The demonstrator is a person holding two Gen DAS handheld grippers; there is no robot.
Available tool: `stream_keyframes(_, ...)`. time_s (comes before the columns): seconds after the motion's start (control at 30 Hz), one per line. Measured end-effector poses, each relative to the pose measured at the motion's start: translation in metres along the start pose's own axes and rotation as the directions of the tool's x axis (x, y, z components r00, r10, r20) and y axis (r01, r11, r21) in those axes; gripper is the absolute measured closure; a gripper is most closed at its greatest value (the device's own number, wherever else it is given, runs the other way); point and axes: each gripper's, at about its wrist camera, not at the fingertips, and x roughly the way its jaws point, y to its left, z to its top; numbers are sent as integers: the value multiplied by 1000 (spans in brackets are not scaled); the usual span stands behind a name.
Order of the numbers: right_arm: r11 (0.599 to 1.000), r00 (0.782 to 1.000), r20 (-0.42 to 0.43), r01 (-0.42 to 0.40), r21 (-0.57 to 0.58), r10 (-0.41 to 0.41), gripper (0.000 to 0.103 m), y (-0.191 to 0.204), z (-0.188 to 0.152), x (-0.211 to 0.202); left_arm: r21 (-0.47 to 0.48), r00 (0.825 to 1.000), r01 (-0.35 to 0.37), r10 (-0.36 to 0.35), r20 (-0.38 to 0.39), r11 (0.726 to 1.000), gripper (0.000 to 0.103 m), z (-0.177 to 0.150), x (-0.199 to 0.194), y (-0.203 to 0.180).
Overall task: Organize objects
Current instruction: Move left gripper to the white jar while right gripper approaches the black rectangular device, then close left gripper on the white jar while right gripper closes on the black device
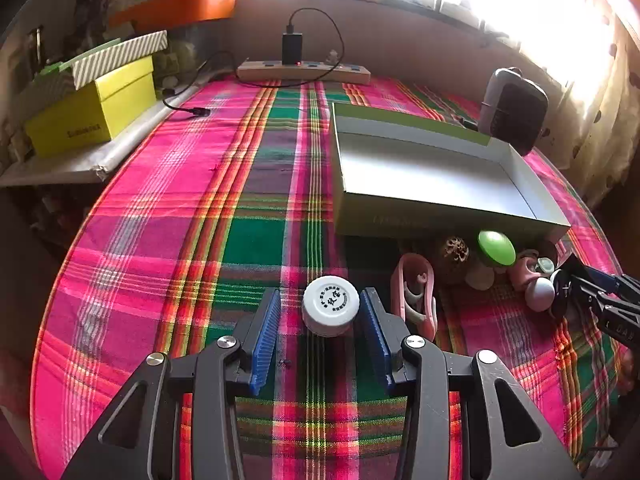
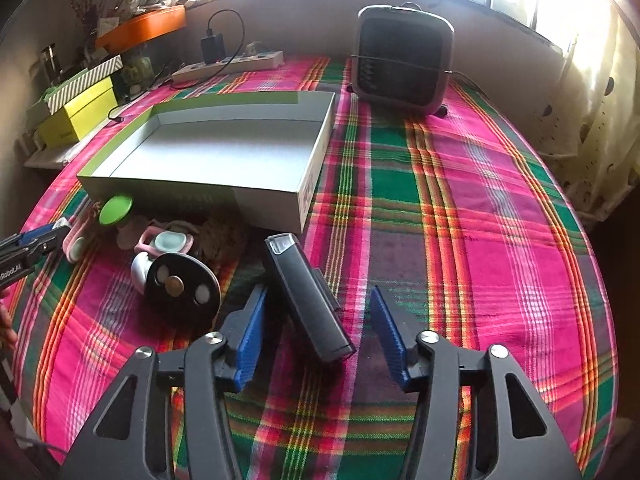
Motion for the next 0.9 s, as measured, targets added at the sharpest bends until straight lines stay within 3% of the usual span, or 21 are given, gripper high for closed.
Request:
stream_keyframes(0.17, 1000, 1000, 3, -4, -1, 4, 62, 0, 1, 0, 3, 1000, -5, 5, 0, 1000, 65, 1, 1, 0)
stream_keyframes(0.5, 1000, 1000, 8, -6, 1, 6, 78, 0, 2, 0, 13, 1000, -26, 26, -2, 1000, 78, 2, 2, 0)
stream_keyframes(0.9, 1000, 1000, 7, -10, 15, 10, 78, -1, 0, -2, 13, 1000, -26, 26, -2, 1000, 78, 2, 2, -1)
